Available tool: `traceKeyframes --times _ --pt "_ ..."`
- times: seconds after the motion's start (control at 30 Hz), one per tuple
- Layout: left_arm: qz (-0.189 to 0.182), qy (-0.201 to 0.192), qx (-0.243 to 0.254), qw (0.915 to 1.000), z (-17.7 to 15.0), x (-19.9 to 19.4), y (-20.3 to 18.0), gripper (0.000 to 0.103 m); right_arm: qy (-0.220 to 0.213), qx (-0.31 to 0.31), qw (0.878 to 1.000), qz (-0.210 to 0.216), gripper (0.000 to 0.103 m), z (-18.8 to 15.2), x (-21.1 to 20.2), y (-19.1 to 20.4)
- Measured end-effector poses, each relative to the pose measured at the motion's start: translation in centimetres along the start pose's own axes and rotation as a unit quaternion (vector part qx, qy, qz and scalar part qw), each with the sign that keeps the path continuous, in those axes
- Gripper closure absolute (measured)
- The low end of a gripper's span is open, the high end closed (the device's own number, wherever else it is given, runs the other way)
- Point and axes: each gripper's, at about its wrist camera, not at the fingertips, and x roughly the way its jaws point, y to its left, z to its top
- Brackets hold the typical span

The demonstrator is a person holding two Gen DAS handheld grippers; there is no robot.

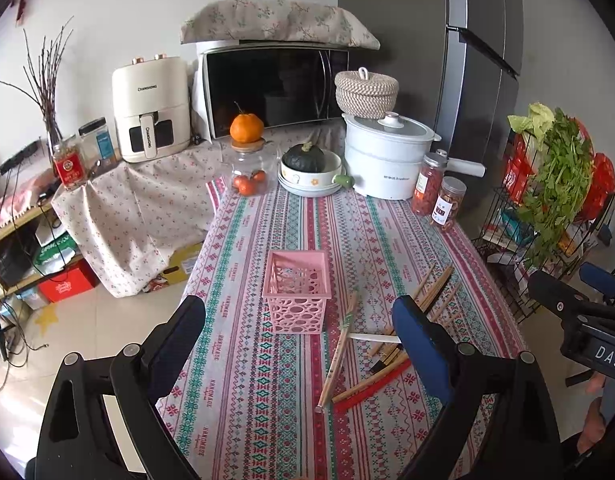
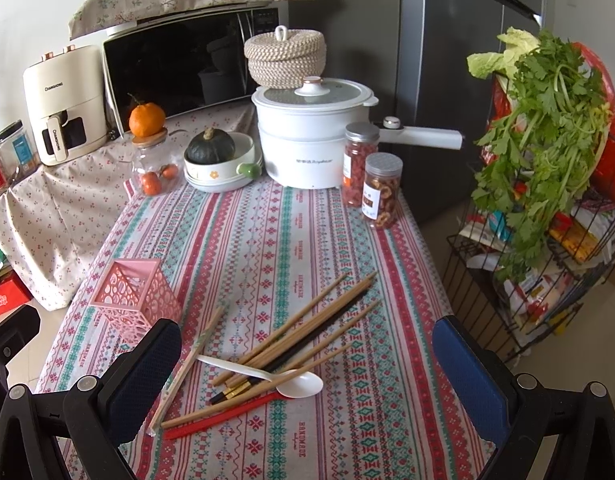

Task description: Organize utensils

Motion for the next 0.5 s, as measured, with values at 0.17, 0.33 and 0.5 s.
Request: traceKeyframes --times 0.17,0.33,0.5 --pt "0.000 -0.001 0.001 1.0000 -0.10 -0.05 0.02 0.007 0.000 0.000 1.000 0.000 0.000 -0.01 -0.06 -0.05" --pt "0.001 -0.002 0.000 1.0000 -0.08 -0.12 0.07 0.007 0.000 0.000 1.000 0.001 0.000 -0.02 -0.05 -0.08" --pt "0.003 -0.005 0.000 1.0000 0.07 -0.34 0.35 0.007 -0.004 0.002 1.000 0.000 0.000 0.11 -0.20 -0.10"
